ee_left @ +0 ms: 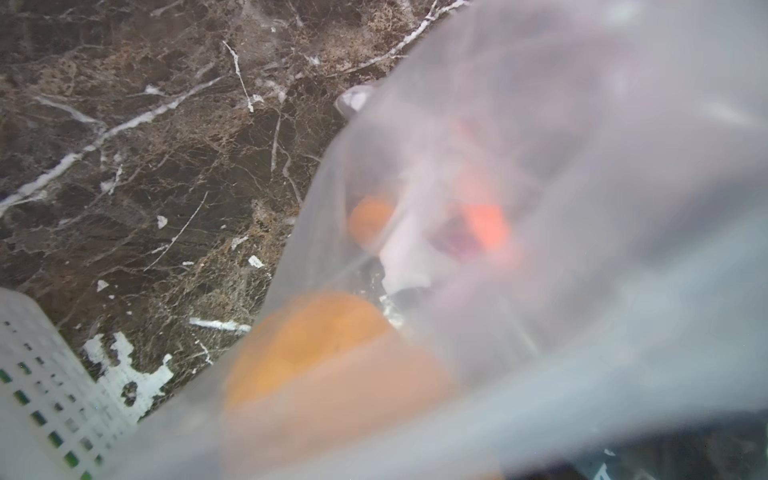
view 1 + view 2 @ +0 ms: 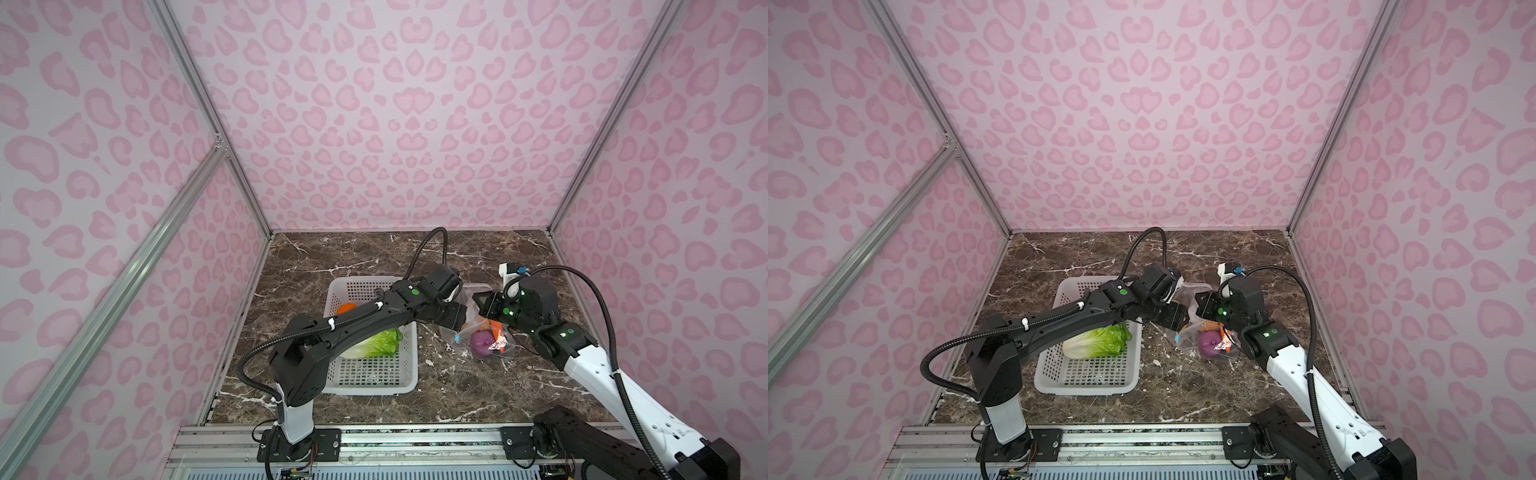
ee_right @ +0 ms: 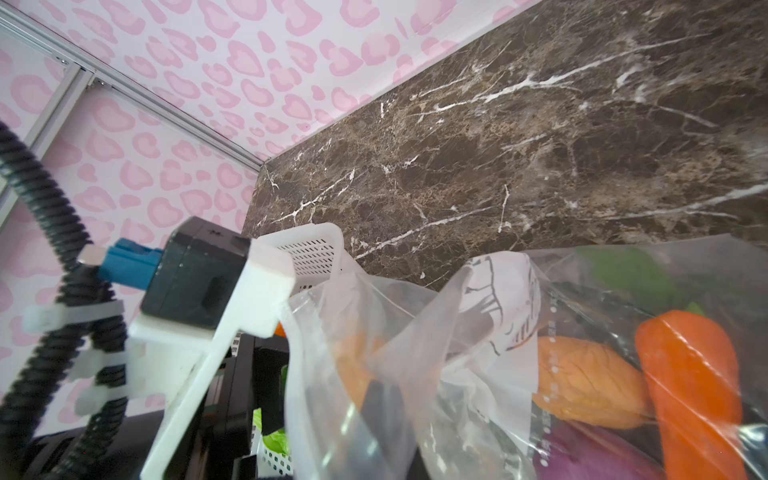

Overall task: Place the food in the zip-top bag and seal the zipper
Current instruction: 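Open the left gripper to drop the orange pepper into the bag, then move the left gripper back over the basket toward the lettuce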

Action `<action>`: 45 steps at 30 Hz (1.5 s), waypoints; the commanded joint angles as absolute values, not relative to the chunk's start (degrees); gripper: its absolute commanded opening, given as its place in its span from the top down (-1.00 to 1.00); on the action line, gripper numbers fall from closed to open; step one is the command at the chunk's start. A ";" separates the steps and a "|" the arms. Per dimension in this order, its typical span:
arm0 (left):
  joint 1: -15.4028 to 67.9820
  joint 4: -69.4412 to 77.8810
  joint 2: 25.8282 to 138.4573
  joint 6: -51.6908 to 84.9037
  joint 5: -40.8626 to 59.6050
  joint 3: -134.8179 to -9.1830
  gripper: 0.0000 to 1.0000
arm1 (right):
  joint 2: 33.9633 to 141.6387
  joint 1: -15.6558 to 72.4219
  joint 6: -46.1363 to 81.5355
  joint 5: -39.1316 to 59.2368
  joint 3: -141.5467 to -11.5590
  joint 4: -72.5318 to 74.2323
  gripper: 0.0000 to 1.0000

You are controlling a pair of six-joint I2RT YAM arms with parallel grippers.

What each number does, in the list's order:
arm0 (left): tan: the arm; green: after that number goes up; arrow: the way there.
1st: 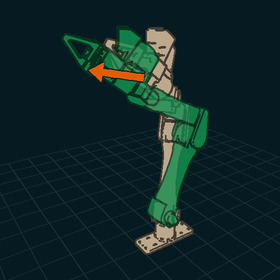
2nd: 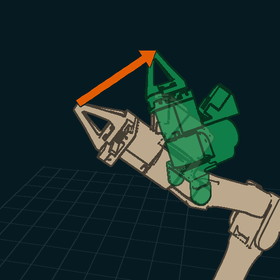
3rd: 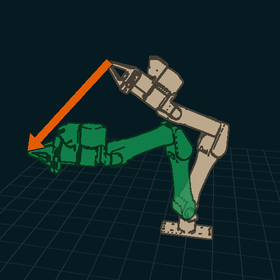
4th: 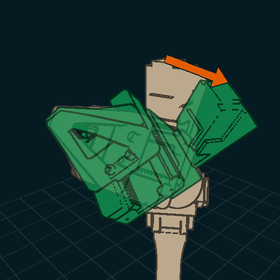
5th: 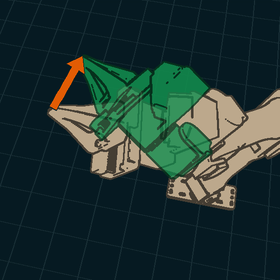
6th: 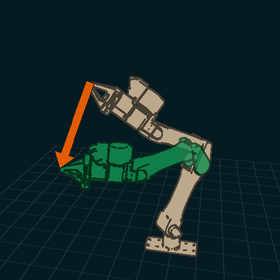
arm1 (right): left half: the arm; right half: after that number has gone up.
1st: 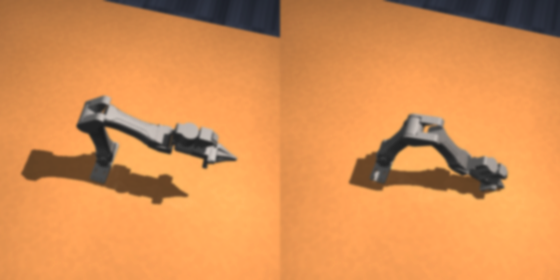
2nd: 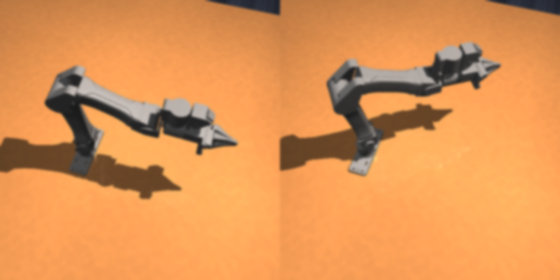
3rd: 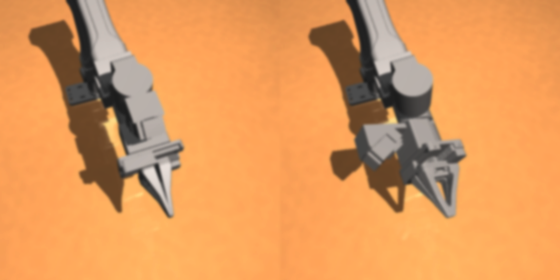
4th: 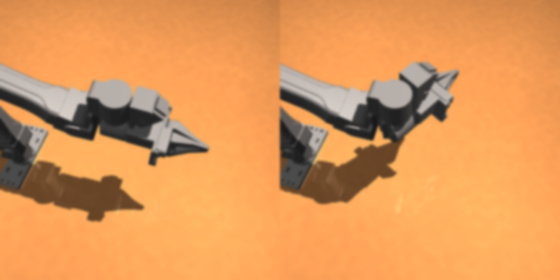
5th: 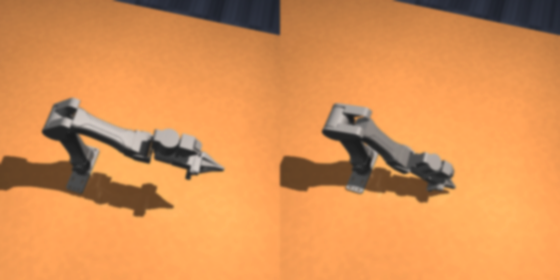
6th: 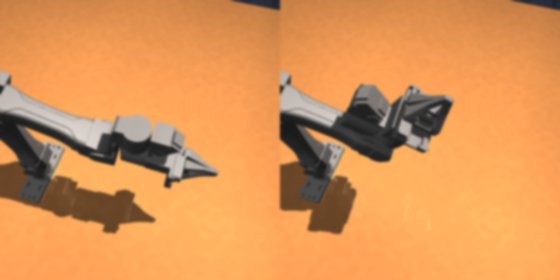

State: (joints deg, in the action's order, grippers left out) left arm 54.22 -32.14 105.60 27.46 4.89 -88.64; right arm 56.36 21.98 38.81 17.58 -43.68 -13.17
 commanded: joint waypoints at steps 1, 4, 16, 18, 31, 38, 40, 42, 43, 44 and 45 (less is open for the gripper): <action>54.23 -34.03 105.54 28.25 4.22 -89.82 -0.77 | 56.69 22.24 38.45 17.07 -43.53 -10.90 1.00; 54.23 -34.01 104.62 28.81 4.54 -89.91 -0.94 | 56.69 22.19 38.32 16.79 -43.77 -11.07 1.00; 53.75 -29.48 93.86 29.62 6.23 -86.40 -0.94 | 56.67 22.23 37.55 14.64 -44.41 -12.76 1.00; 53.16 -29.02 91.66 29.54 5.29 -85.25 -0.94 | 56.76 22.28 37.55 14.54 -44.55 -12.66 1.00; 43.01 -36.81 83.04 28.68 -8.69 -73.93 -0.94 | 56.43 22.24 37.44 14.15 -43.86 -12.83 1.00; 34.41 -39.15 78.72 27.51 -14.44 -65.96 -0.94 | 57.03 22.26 37.60 14.45 -43.86 -12.29 1.00; 32.37 -39.07 78.20 27.35 -16.05 -64.59 -0.94 | 57.29 22.23 37.62 14.58 -44.03 -12.06 1.00; 30.57 -39.11 78.25 27.25 -17.60 -63.80 -0.93 | 57.64 22.24 37.71 14.61 -44.27 -12.04 1.00; 29.80 -38.93 78.51 27.30 -18.34 -63.35 -0.93 | 57.83 22.23 37.71 14.66 -44.39 -12.14 1.00; 29.02 -38.66 78.86 27.40 -18.78 -63.02 -0.93 | 57.99 22.23 37.72 14.79 -44.50 -12.13 1.00; 28.25 -38.31 79.16 27.50 -18.63 -62.68 -0.92 | 58.09 22.23 37.73 14.82 -44.62 -12.13 1.00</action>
